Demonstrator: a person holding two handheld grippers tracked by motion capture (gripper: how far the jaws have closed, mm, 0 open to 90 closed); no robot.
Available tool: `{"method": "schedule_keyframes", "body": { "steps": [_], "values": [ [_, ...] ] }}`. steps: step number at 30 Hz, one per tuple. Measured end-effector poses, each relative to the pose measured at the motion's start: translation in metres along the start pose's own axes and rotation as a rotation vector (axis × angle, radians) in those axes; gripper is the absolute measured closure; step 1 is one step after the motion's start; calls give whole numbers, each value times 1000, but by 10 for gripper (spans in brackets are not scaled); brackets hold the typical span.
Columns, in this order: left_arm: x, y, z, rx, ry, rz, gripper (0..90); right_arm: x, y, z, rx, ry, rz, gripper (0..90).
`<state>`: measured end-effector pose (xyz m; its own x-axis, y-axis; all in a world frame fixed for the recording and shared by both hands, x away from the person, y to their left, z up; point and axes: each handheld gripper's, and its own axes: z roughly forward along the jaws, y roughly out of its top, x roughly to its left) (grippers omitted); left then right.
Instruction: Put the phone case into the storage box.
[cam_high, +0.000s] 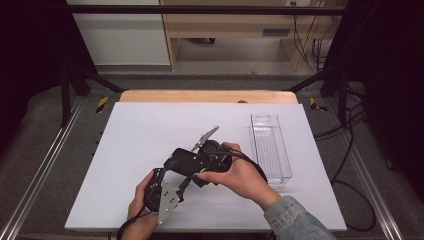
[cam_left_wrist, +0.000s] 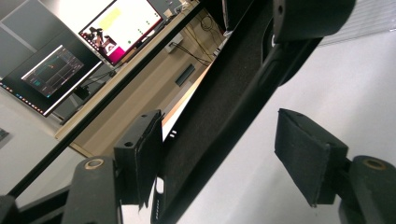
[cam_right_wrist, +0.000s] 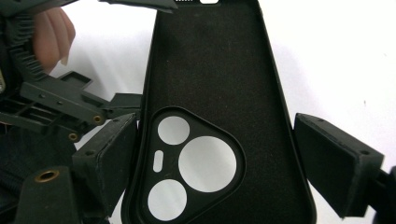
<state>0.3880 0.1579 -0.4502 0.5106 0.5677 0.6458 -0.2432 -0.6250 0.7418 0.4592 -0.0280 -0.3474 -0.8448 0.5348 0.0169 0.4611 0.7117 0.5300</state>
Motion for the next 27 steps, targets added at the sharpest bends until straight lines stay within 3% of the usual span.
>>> {"method": "schedule_keyframes", "body": {
  "steps": [15,27],
  "values": [
    [-3,0,-2,13,14,101,479,13,3,3,19,30,-33,161],
    [-3,0,-3,16,-1,121,611,12,3,3,25,38,-29,157]
  ]
}}
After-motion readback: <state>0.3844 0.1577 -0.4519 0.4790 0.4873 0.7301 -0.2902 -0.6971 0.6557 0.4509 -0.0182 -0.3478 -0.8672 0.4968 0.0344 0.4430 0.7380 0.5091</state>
